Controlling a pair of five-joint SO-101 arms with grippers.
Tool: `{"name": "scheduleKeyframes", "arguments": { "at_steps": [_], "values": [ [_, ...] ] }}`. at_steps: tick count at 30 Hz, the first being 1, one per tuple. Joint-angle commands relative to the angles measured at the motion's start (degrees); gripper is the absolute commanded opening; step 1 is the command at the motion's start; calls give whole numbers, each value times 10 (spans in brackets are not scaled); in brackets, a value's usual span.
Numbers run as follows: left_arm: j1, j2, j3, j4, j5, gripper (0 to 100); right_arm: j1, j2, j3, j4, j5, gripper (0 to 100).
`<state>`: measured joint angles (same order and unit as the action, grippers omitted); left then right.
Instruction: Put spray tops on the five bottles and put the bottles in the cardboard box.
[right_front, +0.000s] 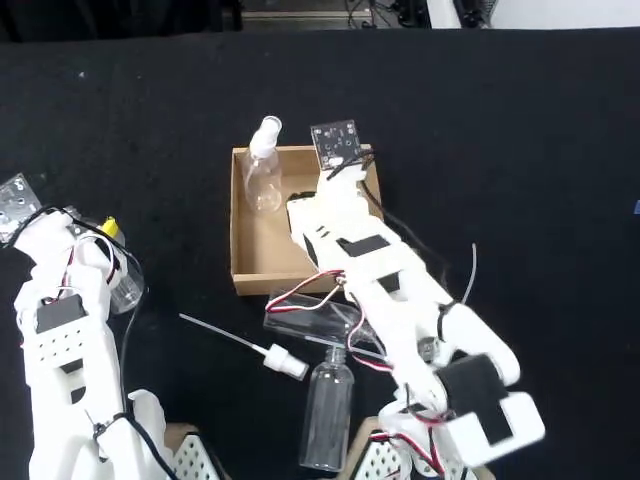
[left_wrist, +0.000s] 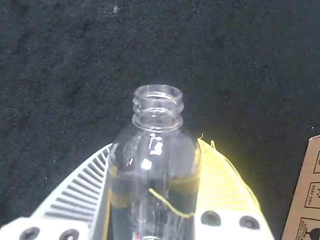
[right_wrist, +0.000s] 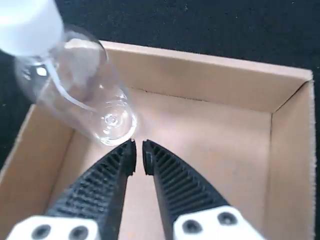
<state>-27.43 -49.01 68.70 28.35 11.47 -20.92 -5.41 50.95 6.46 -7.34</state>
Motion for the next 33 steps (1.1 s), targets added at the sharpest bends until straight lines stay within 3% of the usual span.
{"name": "scheduleKeyframes", "arguments": {
  "at_steps": [1,13,33],
  "values": [
    [1,-19,-7,-11,4,29,-9,14,-23,-26,-5,11],
    [1,-20,-7,-11,4,29,-49,36,-37,-27,-5,11],
    [1,-20,-7,-11,4,29,-46,93,-56,-98,-5,12]
  ]
}}
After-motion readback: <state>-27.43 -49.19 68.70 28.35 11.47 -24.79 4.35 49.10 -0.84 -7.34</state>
